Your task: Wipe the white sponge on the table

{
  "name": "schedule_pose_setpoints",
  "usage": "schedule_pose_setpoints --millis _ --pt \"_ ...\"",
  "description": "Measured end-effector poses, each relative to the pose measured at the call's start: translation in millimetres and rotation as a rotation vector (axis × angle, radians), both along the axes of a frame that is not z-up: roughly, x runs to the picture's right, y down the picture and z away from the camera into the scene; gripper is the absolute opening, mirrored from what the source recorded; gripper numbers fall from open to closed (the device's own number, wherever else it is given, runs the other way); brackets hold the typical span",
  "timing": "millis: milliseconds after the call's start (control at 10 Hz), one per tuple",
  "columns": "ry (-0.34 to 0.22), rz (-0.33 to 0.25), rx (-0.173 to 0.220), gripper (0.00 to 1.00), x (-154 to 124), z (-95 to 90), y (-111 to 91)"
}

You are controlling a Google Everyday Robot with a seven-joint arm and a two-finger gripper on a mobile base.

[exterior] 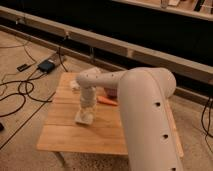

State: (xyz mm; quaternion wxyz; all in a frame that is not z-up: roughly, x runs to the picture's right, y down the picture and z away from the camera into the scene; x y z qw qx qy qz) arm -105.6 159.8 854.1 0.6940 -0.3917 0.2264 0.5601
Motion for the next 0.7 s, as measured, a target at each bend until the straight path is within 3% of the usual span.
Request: schedule_pose_setpoints --millis 400,700 --pt "0.029 0.050 0.027 0.80 15 -3.8 -11" --pt "0.034 0.054 0.044 0.80 22 -6.4 -16"
